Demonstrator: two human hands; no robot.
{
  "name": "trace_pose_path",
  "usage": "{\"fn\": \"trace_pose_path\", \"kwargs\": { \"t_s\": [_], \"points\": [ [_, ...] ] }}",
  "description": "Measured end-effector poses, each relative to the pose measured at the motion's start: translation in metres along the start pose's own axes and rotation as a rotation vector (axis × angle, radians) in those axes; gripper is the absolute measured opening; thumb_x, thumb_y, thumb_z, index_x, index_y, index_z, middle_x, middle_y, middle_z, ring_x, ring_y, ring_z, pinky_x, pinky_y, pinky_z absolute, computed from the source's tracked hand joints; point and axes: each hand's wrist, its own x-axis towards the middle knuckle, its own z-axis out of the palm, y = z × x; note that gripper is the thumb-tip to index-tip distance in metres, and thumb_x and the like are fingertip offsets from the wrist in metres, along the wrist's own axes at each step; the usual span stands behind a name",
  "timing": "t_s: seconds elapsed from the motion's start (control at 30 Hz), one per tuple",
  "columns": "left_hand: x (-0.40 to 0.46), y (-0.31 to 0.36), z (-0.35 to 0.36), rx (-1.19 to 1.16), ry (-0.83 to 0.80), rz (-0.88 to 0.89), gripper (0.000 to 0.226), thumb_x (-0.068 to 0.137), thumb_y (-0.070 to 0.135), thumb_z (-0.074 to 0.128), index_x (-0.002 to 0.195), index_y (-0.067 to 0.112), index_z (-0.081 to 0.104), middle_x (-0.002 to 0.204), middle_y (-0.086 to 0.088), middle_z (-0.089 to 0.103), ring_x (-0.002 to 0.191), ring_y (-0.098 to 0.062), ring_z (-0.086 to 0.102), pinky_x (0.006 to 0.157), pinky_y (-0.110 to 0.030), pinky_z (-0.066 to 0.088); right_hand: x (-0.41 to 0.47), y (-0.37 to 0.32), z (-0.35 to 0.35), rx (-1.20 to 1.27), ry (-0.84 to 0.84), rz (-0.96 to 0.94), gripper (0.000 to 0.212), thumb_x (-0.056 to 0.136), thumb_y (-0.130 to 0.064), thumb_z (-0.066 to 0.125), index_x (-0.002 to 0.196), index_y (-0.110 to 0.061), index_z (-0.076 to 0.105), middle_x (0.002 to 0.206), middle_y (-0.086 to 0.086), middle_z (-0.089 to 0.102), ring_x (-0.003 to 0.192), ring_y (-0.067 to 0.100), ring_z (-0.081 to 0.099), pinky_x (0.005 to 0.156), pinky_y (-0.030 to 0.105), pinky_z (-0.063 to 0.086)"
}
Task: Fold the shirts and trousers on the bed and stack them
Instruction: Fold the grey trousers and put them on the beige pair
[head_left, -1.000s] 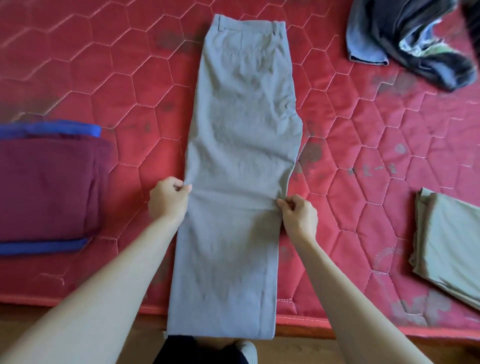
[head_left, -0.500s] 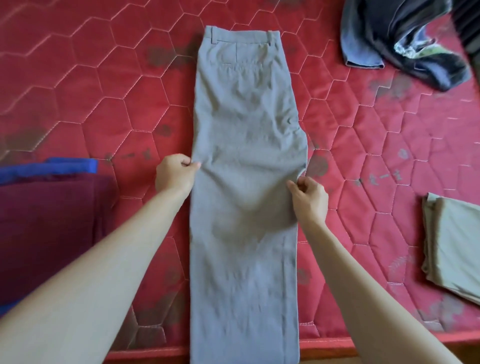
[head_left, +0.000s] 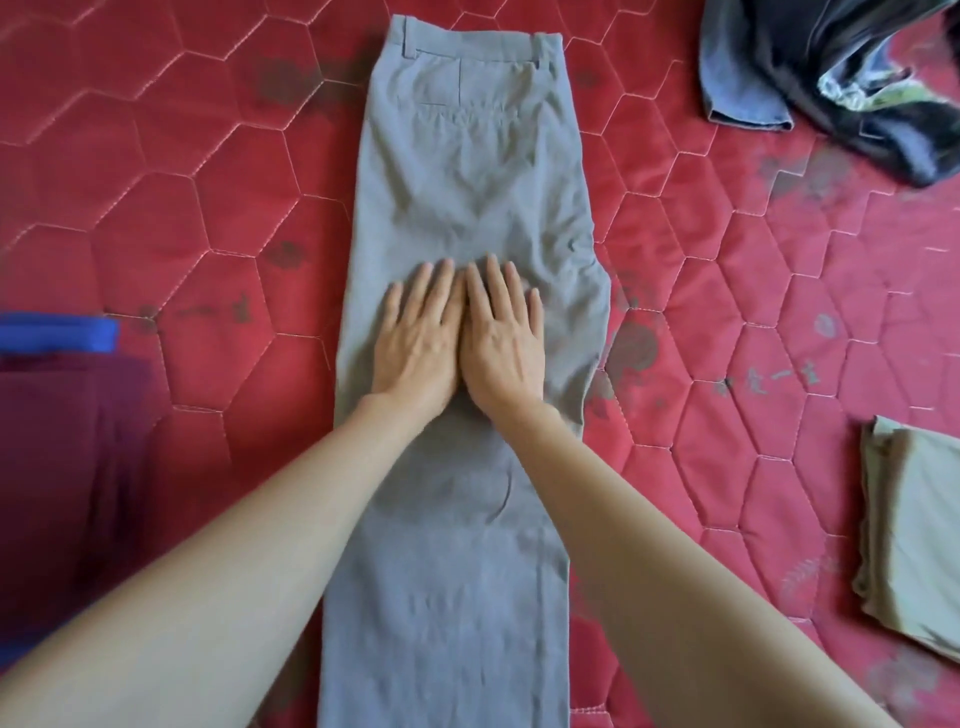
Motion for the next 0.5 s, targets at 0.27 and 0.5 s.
{"fn": "trace_pose_path", "kwargs": {
  "t_s": [0.27, 0.5],
  "points": [
    [-0.07, -0.041, 0.021, 0.028, 0.019, -0.241, 0.062, 0.098, 0.039, 0.024, 0.152, 0.009, 0.025, 0.161, -0.011, 0.017, 0.148, -0.029, 0.017, 0.116, -0.053, 0.015, -0.056, 0.083, 0.001, -0.137, -0.055, 0.375, 0.06, 0.102, -0.045, 0.02, 0.155, -0.024, 0.001, 0.163, -0.001, -0.004, 0.149, 0.016, -0.006, 0.12, 0.048, -0.004],
    [-0.036, -0.018, -0.004, 0.126, 0.098, -0.056, 0.057, 0.098, 0.028, 0.03, 0.151, 0.006, 0.027, 0.161, -0.009, 0.018, 0.149, -0.027, 0.012, 0.119, -0.052, 0.008, -0.039, 0.058, -0.017, -0.079, 0.108, 0.279, 0.057, 0.103, -0.032, 0.031, 0.154, -0.013, 0.015, 0.162, 0.011, 0.006, 0.15, 0.025, 0.003, 0.12, 0.048, -0.003]
  ]
}}
